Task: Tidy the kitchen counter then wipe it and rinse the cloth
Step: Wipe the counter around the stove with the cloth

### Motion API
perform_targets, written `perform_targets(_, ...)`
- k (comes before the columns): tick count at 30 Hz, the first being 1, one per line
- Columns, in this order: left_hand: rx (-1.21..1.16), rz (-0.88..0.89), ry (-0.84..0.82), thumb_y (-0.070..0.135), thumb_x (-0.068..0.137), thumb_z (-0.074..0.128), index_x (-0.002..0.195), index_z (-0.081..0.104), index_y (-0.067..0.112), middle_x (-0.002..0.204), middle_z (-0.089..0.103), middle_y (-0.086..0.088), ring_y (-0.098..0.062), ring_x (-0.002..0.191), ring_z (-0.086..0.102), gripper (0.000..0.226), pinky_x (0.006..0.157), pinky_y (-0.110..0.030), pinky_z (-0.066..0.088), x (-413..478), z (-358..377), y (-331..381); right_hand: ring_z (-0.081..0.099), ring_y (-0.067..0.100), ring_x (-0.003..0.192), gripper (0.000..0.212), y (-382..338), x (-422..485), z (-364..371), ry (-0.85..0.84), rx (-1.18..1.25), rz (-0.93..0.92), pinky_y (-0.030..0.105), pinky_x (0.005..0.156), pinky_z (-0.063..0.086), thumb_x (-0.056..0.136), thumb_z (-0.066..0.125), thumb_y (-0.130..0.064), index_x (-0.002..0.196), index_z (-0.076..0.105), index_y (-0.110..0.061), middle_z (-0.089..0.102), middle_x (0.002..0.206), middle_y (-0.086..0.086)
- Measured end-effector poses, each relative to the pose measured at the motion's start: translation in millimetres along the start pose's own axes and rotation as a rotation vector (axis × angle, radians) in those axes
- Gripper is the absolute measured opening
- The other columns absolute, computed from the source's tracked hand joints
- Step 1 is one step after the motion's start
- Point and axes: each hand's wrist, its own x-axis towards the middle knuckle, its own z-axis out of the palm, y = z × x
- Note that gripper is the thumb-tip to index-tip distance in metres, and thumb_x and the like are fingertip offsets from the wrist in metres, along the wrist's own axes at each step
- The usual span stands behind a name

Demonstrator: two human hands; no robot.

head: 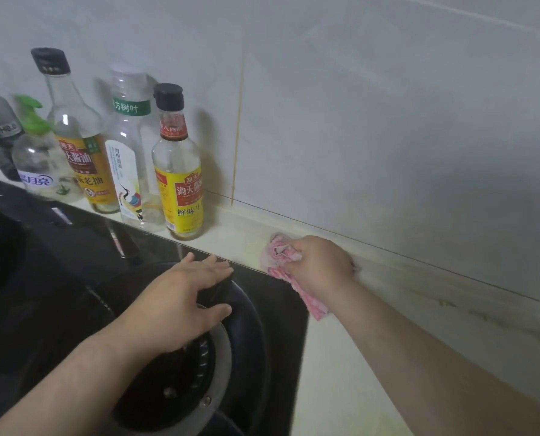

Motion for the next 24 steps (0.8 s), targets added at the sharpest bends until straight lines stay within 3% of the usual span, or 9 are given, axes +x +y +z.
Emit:
perform_targets(7, 0.003, 0.041, 0.01, 0.029, 0.083, 0.069, 0.137, 0.046, 0.028, 0.142, 0.039, 0.022, 0.012, 0.135, 0.019, 0.058, 0.113, -0.015, 0.0, 1.5, 1.5, -2.9, 0.062, 0.024, 0.096, 0.023, -44.4, 28.9, 13.5, -0.034, -0.07, -0.108, 0.03, 0.071, 0.043, 0.086, 0.061, -0.042, 0.101, 0.071, -0.028, 0.067, 0.099, -0.003)
perform_targets(10, 0.007, 0.044, -0.004, 0.028, 0.083, 0.068, 0.137, 0.046, 0.027, 0.146, 0.036, 0.018, 0.008, 0.137, 0.018, 0.058, 0.115, -0.018, 0.0, 1.2, 0.7, -1.4, 0.06, 0.024, 0.104, 0.035, -43.9, 30.1, 10.3, -0.065, -0.086, -0.14, 0.032, 0.08, 0.047, 0.086, 0.062, -0.051, 0.115, 0.067, -0.033, 0.066, 0.108, -0.003)
perform_targets(12, 0.021, 0.049, -0.02, 0.029, 0.084, 0.067, 0.138, 0.045, 0.027, 0.144, 0.031, 0.022, 0.009, 0.137, 0.016, 0.059, 0.113, -0.012, 0.0, -0.2, -0.6, -1.8, 0.058, 0.025, 0.109, 0.045, -39.5, 29.0, 8.1, -0.097, -0.068, -0.156, 0.035, 0.087, 0.047, 0.085, 0.061, -0.055, 0.126, 0.061, -0.035, 0.065, 0.114, -0.003)
perform_targets(15, 0.054, 0.029, -0.038, 0.033, 0.084, 0.066, 0.139, 0.046, 0.031, 0.13, 0.026, 0.025, 0.007, 0.129, 0.021, 0.058, 0.095, 0.005, 0.013, -1.8, -4.3, -1.8, 0.056, 0.025, 0.117, 0.054, -32.1, 25.6, 7.3, -0.122, -0.033, -0.156, 0.037, 0.094, 0.046, 0.085, 0.062, -0.057, 0.133, 0.056, -0.033, 0.063, 0.125, -0.002)
perform_targets(18, 0.143, 0.017, -0.038, 0.043, 0.084, 0.061, 0.139, 0.043, 0.037, 0.128, 0.027, 0.015, -0.003, 0.128, 0.023, 0.059, 0.101, -0.007, 0.021, -6.9, -8.6, -2.2, 0.056, 0.024, 0.117, 0.056, -21.3, 21.3, 4.4, -0.144, -0.01, -0.187, 0.033, 0.093, 0.045, 0.086, 0.06, -0.057, 0.136, 0.053, -0.034, 0.065, 0.125, -0.001)
perform_targets(21, 0.21, 0.024, -0.048, 0.055, 0.077, 0.047, 0.14, 0.038, 0.042, 0.111, 0.03, 0.016, -0.005, 0.111, 0.031, 0.065, 0.103, -0.025, 0.036, -11.1, -14.6, -1.2, 0.061, 0.019, 0.107, 0.056, -4.5, 18.1, -1.4, -0.21, 0.004, -0.189, 0.032, 0.089, 0.049, 0.085, 0.06, -0.055, 0.137, 0.049, -0.038, 0.069, 0.11, -0.005)
perform_targets(24, 0.231, 0.017, -0.07, 0.06, 0.073, 0.037, 0.142, 0.034, 0.044, 0.104, 0.029, 0.018, -0.003, 0.103, 0.03, 0.071, 0.1, -0.025, 0.037, -11.1, -15.9, -1.9, 0.062, 0.014, 0.107, 0.057, 6.4, 17.4, -3.8, -0.213, 0.024, -0.169, 0.034, 0.093, 0.05, 0.081, 0.065, -0.054, 0.134, 0.049, -0.041, 0.066, 0.121, -0.01)
